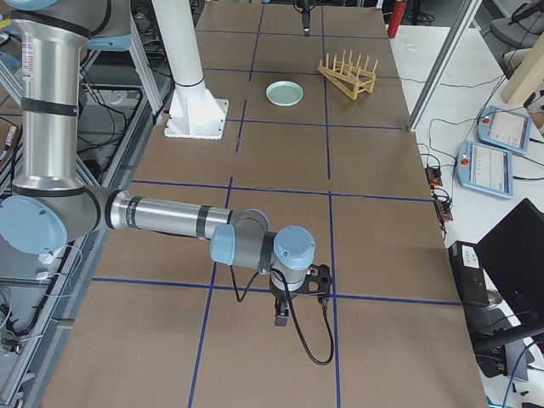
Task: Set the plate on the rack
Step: 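Move the left gripper in from the side toward the pale green plate, then lower the left gripper onto the plate rim and grasp it, then lift the plate with the left gripper and tilt it upright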
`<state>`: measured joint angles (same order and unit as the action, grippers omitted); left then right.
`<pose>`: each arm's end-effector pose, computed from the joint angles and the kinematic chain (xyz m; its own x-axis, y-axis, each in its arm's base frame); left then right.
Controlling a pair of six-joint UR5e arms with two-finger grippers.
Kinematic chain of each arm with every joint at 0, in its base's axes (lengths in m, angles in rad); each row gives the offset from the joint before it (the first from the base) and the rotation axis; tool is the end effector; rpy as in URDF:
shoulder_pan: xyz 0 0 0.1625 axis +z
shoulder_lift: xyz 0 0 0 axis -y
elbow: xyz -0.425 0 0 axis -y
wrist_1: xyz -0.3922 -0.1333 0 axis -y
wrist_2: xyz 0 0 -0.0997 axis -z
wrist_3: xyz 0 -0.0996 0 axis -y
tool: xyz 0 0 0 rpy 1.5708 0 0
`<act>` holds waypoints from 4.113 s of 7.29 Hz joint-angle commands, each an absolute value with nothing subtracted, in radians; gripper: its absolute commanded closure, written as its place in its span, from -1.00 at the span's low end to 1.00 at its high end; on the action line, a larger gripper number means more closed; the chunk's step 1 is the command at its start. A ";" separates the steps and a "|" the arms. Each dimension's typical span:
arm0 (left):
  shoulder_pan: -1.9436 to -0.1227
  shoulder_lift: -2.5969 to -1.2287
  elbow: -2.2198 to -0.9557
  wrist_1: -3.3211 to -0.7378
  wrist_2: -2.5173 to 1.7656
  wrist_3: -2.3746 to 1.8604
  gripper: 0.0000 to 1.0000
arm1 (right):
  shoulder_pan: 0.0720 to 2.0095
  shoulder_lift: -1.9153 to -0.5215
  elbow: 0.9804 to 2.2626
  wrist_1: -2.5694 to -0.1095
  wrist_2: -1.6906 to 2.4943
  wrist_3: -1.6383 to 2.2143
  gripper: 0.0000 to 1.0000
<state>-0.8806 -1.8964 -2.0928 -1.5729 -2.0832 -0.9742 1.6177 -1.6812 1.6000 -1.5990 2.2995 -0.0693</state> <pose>0.2701 -0.4598 0.2536 0.5936 0.0502 -0.8032 0.1259 0.9800 0.1542 0.0873 -0.4315 0.7015 0.7433 0.0386 0.6679 0.0049 0.9980 -0.0631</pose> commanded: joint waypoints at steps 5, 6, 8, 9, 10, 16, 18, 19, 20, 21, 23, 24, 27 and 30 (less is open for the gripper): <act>-0.548 -2.112 -1.821 -1.545 -1.809 -1.153 -1.00 | 1.618 -1.681 1.600 -1.598 2.299 -0.069 -1.00; -0.531 -2.155 -1.760 -1.560 -1.809 -1.210 -1.00 | 1.617 -1.681 1.600 -1.598 2.299 -0.069 -1.00; -0.471 -2.171 -1.685 -1.626 -1.809 -1.229 -1.00 | 1.617 -1.681 1.600 -1.598 2.299 -0.069 -1.00; -0.453 -2.169 -1.649 -1.678 -1.807 -1.271 -1.00 | 1.617 -1.681 1.600 -1.598 2.299 -0.069 -1.00; -0.451 -2.171 -1.625 -1.704 -1.809 -1.281 -1.00 | 1.617 -1.681 1.600 -1.598 2.299 -0.069 -1.00; -0.448 -2.175 -1.631 -1.703 -1.807 -1.276 -0.17 | 1.617 -1.681 1.600 -1.598 2.299 -0.069 -1.00; -0.448 -2.175 -1.632 -1.703 -1.809 -1.279 0.62 | 1.617 -1.681 1.600 -1.598 2.299 -0.069 -1.00; -0.448 -2.174 -1.634 -1.703 -1.810 -1.276 1.00 | 1.618 -1.681 1.600 -1.598 2.299 -0.069 -1.00; -0.448 -2.174 -1.637 -1.703 -1.810 -1.276 1.00 | 1.618 -1.681 1.600 -1.598 2.299 -0.069 -1.00; -0.448 -2.175 -1.640 -1.701 -1.812 -1.279 1.00 | 1.618 -1.681 1.600 -1.598 2.299 -0.069 -1.00; -0.474 -2.175 -1.800 -1.557 -1.812 -1.273 1.00 | 1.618 -1.681 1.600 -1.598 2.299 -0.069 -1.00; -0.524 -2.196 -1.904 -1.425 -1.810 -1.269 1.00 | 1.618 -1.681 1.600 -1.598 2.299 -0.071 -1.00; -0.755 -2.359 -2.032 -1.168 -1.813 -1.240 1.00 | 1.617 -1.681 1.600 -1.598 2.299 -0.069 -1.00; -0.903 -2.350 -2.062 -1.369 -1.929 -1.218 1.00 | 1.617 -1.681 1.600 -1.598 2.299 -0.071 -1.00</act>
<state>-0.8390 -2.3576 -2.0588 -1.2579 -1.8821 -1.2176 1.6175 -1.6812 1.5999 -1.5984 2.2994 -0.0693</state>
